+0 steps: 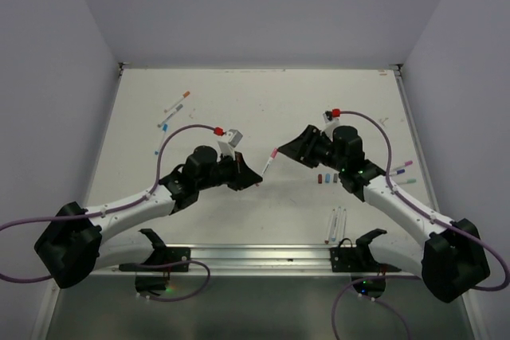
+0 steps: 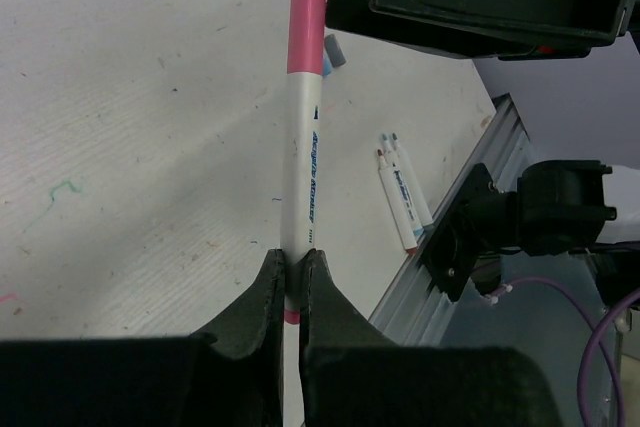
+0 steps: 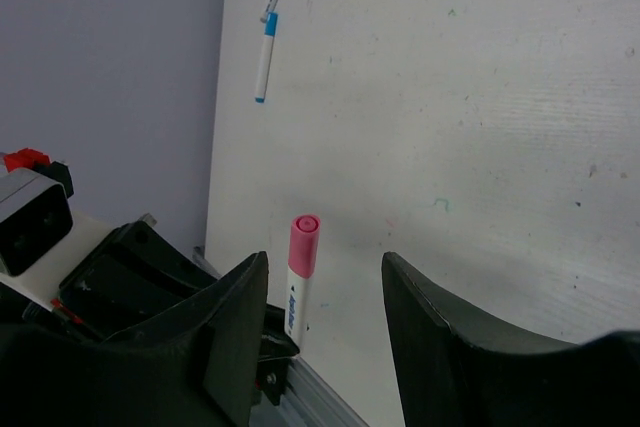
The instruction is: Open the pen caps
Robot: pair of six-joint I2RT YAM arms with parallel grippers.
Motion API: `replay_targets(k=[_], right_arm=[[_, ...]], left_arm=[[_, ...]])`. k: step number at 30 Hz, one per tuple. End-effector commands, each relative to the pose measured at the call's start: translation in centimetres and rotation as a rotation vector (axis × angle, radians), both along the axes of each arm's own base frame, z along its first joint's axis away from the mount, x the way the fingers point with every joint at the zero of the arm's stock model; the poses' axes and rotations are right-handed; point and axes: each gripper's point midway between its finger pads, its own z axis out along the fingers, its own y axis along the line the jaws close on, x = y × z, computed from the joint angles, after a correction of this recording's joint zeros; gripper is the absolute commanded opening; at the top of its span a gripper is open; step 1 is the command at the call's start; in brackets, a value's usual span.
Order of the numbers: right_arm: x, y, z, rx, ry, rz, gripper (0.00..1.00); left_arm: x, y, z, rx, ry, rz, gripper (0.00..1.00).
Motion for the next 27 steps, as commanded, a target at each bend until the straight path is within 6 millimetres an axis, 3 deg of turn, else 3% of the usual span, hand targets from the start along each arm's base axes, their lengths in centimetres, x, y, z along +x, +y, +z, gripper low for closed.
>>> replay_targets(k=[1, 9, 16, 21, 23, 24, 27], right_arm=[[0.4, 1.5, 1.8, 0.061, -0.06, 0.026, 0.53], [0.6, 2.6, 1.5, 0.06, -0.052, 0.043, 0.52], [0.7, 3.2, 1.4, 0.07, -0.056, 0.052, 0.37], [0.5, 4.2, 1.0, 0.075, -0.046, 0.077, 0.36], [0.6, 4.4, 0.9, 0.076, -0.045, 0.079, 0.09], [0.6, 4.5, 0.8, 0.075, -0.042, 0.079, 0.0], [0.5, 4.4, 0.9, 0.08, -0.055, 0.067, 0.0]], left_arm=[[-0.4, -0.6, 2.1, -0.078, -0.036, -0.024, 0.0], [-0.5, -0.8, 2.5, -0.09, -0.043, -0.036, 0.0], [-0.6, -0.9, 2.5, -0.092, -0.041, -0.043, 0.0], [-0.7, -1.0, 2.6, -0.101, -0.038, -0.048, 0.0], [-0.7, -1.0, 2.7, -0.104, -0.038, -0.049, 0.0], [-0.8, -1.0, 2.6, -0.103, -0.037, -0.052, 0.0], [-0.9, -1.1, 2.6, -0.103, -0.039, -0.064, 0.02]])
